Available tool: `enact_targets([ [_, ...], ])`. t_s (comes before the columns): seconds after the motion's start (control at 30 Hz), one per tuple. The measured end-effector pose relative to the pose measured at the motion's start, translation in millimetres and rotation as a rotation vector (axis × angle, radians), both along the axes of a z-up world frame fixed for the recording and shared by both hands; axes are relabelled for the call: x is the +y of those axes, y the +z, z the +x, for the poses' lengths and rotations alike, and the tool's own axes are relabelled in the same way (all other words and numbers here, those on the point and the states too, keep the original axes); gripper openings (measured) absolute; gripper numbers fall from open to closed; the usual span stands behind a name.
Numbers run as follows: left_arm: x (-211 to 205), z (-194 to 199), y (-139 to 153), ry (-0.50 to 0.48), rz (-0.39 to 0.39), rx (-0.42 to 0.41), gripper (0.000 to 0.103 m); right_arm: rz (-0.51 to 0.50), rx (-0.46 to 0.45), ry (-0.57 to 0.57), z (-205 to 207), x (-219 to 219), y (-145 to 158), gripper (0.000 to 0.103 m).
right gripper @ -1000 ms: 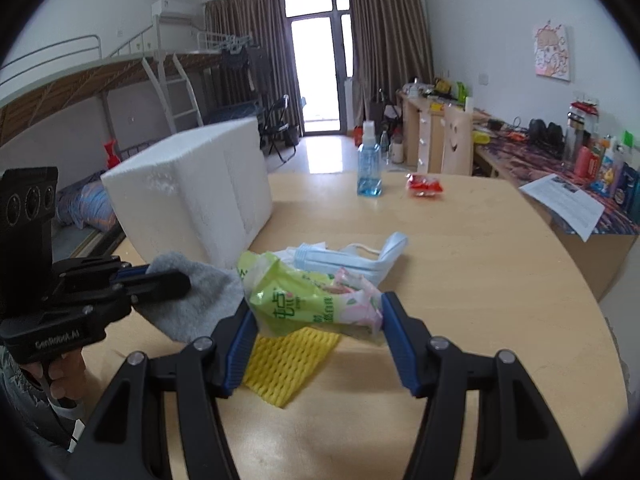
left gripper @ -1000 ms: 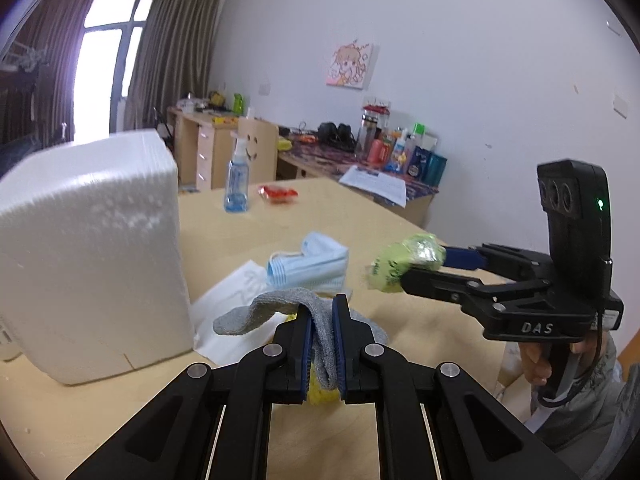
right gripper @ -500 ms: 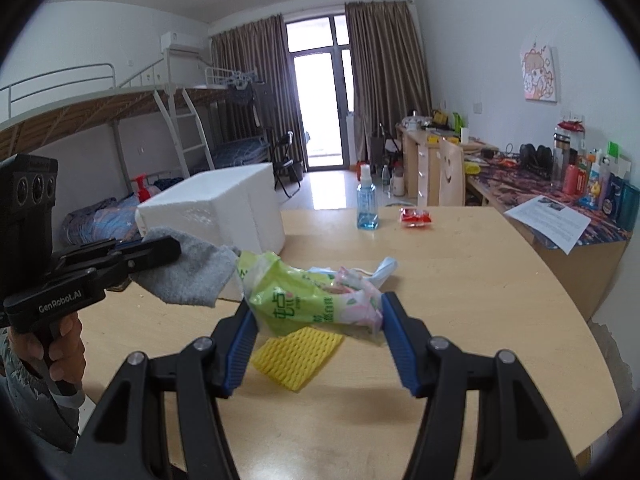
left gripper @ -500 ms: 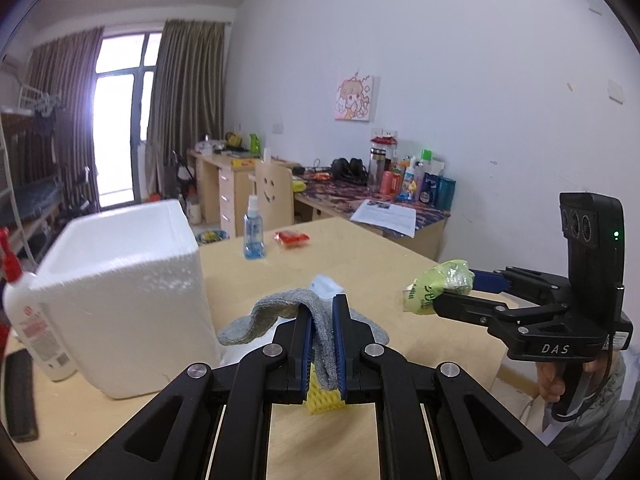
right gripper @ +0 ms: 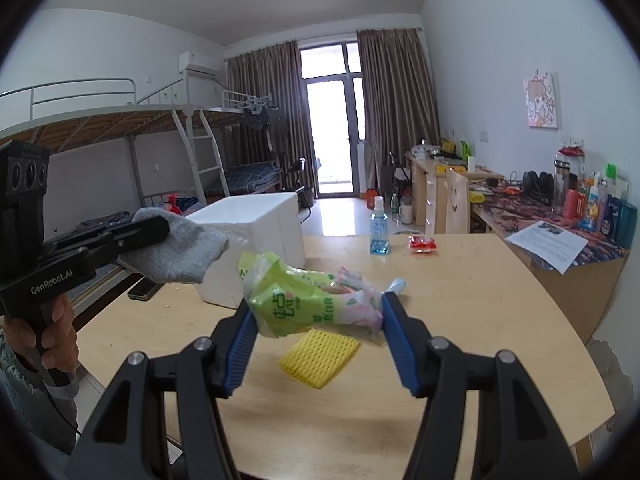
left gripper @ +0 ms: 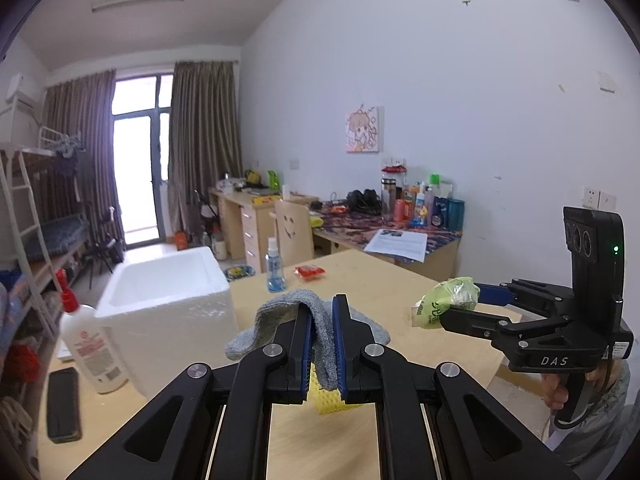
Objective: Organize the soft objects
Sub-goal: 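Carry the grey sock and green wipe pack up over the white foam box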
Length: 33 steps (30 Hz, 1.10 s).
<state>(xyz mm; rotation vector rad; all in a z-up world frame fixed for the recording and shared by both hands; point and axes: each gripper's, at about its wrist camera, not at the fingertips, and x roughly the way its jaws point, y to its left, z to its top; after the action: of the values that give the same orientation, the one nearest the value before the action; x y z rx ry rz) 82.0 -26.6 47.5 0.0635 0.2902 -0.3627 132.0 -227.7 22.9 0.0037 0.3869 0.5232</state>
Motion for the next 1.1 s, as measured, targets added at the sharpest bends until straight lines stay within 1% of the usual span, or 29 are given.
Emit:
enact_targets([
  [0.07,2.0,-6.1,1.9,0.031,0.007,-0.012,0.010,0.006,-0.010,0.012,-3.8,0.9,1.3,0.065],
  [0.17,6.2,-15.8,2.4,0.131,0.035,-0.037,0.010,0.013,-0.030,0.033,-9.9,3.9,3.4,0.065],
  [0.27,12.5,-25.5,4.2,0.213,0.049,-0.073,0.010,0.015,-0.045,0.054,-12.1,10.5,4.1,0.065],
  [0.3,15.2,-29.0,4.8,0.225,0.048,-0.079,0.010,0.016,-0.047,0.063,-12.0,11.8,4.0,0.065],
  [0.63,37.5,-44.8,8.2,0.313,0.040,-0.107,0.010,0.012,-0.061,0.156,-7.1,41.4,3.0,0.065],
  [0.77,48.6,-47.8,3.6,0.334,0.030,-0.098,0.010,0.004,-0.067,0.191,-9.2,54.0,3.8,0.065],
  [1.1,74.6,-42.1,-9.2,0.375,-0.010,-0.057,0.010,-0.008,-0.057,0.263,3.0,76.7,3.7,0.065],
])
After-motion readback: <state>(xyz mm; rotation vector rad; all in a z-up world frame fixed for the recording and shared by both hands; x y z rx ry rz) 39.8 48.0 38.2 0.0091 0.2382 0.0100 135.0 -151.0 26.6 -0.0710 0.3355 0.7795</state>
